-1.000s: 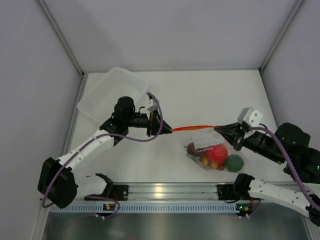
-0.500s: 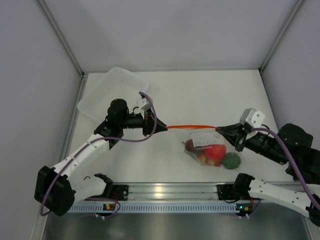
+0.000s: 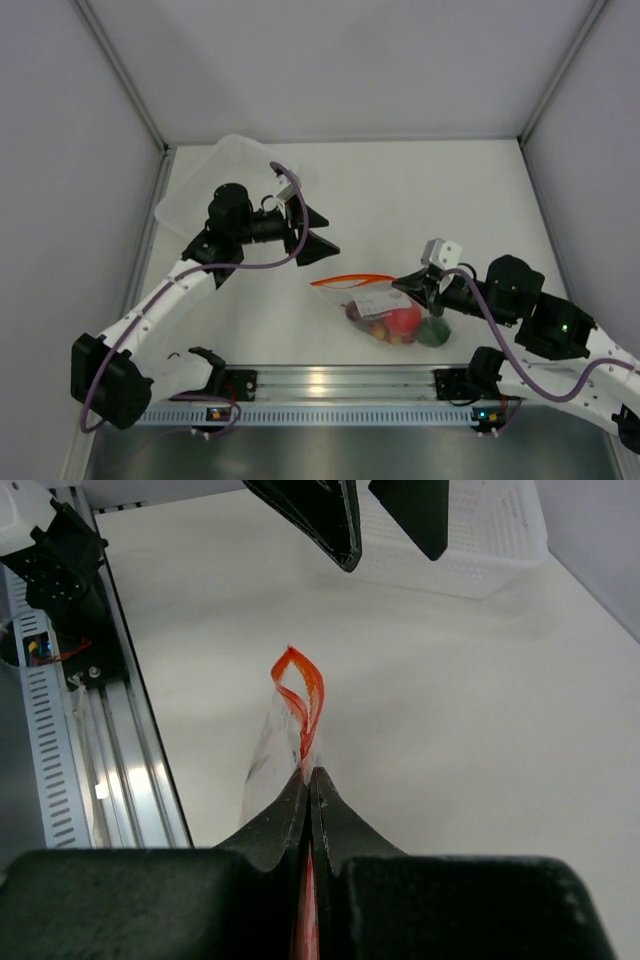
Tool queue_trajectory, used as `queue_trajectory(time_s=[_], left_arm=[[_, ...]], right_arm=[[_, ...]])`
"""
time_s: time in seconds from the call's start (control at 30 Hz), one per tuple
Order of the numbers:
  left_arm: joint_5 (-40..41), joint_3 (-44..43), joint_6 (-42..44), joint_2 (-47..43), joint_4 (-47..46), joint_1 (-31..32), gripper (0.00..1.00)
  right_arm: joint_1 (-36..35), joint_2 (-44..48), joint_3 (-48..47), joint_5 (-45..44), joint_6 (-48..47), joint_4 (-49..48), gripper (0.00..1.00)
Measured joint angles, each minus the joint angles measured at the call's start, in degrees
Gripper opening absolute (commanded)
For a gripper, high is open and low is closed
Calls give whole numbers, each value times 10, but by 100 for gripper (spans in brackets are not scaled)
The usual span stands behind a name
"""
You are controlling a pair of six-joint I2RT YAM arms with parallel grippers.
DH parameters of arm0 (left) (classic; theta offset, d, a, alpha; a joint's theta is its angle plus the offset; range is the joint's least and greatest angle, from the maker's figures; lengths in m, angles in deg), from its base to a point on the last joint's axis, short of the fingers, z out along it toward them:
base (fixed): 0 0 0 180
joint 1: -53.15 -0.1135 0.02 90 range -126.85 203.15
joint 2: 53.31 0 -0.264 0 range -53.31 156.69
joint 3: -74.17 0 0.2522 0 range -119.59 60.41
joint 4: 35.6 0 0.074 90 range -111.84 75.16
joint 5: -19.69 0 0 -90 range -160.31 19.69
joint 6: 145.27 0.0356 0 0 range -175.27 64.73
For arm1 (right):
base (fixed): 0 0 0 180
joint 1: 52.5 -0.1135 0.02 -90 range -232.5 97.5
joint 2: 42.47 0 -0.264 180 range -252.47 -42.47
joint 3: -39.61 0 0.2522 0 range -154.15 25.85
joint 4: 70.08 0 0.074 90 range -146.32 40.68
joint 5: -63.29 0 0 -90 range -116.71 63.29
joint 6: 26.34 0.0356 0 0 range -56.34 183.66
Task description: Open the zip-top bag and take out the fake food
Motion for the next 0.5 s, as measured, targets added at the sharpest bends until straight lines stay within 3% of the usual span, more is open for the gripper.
queue_trajectory(time_s=[0.17, 0.5], left_arm=[[9, -3, 5, -2, 1, 20, 97], [22, 41, 89, -31, 3, 97, 82]], right_arm=[[0, 23, 29, 24, 8, -34, 0], [0, 33, 33, 46, 12, -44, 0]])
